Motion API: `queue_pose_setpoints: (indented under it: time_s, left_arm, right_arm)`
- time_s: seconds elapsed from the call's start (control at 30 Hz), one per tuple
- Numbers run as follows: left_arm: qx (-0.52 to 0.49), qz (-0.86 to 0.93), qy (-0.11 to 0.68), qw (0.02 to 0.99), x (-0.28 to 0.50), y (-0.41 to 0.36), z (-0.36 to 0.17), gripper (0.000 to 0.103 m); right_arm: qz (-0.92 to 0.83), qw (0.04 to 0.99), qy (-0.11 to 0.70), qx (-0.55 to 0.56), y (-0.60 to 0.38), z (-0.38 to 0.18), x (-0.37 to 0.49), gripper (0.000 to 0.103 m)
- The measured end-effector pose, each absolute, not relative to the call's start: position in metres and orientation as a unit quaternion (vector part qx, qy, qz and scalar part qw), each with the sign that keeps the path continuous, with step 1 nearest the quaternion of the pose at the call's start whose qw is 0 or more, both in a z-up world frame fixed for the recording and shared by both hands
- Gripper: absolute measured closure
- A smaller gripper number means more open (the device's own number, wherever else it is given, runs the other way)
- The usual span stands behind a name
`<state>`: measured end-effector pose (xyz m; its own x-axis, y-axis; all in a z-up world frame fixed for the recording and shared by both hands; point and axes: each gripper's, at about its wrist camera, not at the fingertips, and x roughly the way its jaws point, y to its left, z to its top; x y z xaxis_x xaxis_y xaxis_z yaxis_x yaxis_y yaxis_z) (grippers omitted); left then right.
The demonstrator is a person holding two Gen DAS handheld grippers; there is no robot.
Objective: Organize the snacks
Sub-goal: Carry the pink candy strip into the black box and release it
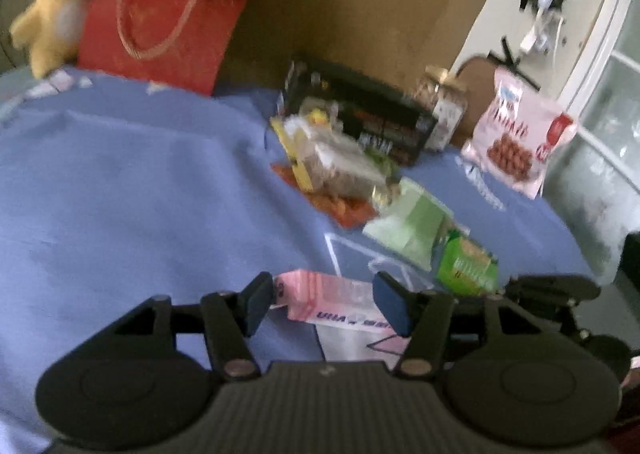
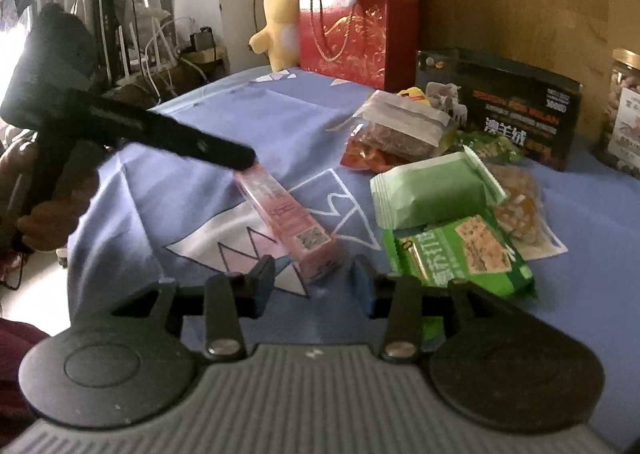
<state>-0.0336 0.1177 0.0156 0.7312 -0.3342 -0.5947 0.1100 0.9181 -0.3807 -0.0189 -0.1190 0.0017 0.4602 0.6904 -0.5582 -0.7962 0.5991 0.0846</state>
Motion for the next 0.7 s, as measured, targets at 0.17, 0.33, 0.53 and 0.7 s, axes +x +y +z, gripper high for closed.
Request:
queue_pose_setpoints:
  time_s: [0.17,0.33,0.53,0.7]
  left_arm:
    - [-0.167,-0.124,0.338,0.918,-0.033,0.111,0.017,0.05]
    - [-0.167,-0.128,0.305,0.929,-0.02,0.114,0.048,0.051]
    - [-0.146,-0.12,0.248,0.95,0.046,0.105,0.091,0.051]
    - [-0.155,-0.116,0.221,0.956,0.124,0.094,0.106,0.05]
  right_arm:
    - [0.439,0.849,0.277,-0.093,-0.114,0.004,-0.017,0.07]
    - [0.438,0.86,0.251,-0.068,-0.122,0.025,-0.004,0.07]
    - [0.403,0.891,0.185,-0.096,-0.117,0.065,0.044,0.07]
    - [0.368,0.907,0.173,-0.106,-0.12,0.092,0.107,0.07]
